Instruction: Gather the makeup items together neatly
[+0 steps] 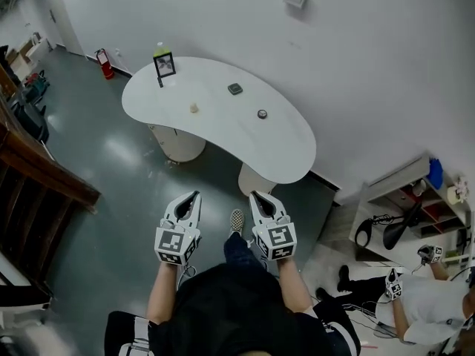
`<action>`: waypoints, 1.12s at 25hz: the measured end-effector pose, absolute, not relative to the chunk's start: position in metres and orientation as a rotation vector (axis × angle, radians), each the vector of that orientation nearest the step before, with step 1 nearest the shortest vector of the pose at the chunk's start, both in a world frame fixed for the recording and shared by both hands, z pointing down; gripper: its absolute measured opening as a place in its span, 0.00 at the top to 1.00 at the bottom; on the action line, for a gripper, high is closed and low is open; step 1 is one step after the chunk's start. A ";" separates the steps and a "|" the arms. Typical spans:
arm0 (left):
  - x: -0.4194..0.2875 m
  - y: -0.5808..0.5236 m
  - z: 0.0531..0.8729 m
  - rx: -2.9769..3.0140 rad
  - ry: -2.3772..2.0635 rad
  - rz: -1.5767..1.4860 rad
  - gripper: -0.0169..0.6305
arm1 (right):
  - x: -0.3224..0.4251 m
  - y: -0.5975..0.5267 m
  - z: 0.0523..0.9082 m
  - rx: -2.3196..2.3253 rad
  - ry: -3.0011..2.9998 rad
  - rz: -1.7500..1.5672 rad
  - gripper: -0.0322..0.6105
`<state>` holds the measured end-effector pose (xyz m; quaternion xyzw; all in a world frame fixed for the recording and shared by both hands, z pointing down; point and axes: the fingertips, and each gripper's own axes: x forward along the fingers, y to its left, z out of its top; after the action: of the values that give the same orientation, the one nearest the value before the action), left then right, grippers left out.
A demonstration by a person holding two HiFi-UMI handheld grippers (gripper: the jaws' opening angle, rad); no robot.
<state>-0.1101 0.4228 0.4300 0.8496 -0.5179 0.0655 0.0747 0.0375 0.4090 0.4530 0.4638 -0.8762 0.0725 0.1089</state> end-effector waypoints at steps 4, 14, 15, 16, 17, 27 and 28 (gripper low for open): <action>-0.106 0.349 0.431 2.526 -1.553 0.196 0.94 | 0.043 0.338 0.453 1.367 -2.578 0.232 0.90; -0.062 0.179 0.440 2.539 -1.474 0.211 0.94 | 0.074 0.164 0.471 1.336 -2.532 0.287 0.90; -0.060 0.167 0.443 2.536 -1.467 0.214 0.94 | 0.076 0.152 0.473 1.334 -2.529 0.289 0.90; -0.057 0.156 0.447 2.532 -1.460 0.219 0.94 | 0.078 0.141 0.475 1.333 -2.527 0.293 0.90; -0.055 0.145 0.451 2.527 -1.454 0.226 0.94 | 0.080 0.131 0.477 1.332 -2.524 0.298 0.90; -0.033 0.083 0.475 2.508 -1.392 0.299 0.94 | 0.105 0.066 0.494 1.360 -2.491 0.343 0.90; -0.030 0.078 0.477 2.510 -1.384 0.304 0.94 | 0.107 0.062 0.496 1.366 -2.488 0.348 0.90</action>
<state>-0.0304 0.0781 0.4773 0.8635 -0.4761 0.1047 0.1294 0.1070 0.0618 0.4960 0.4729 -0.8614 0.1206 0.1405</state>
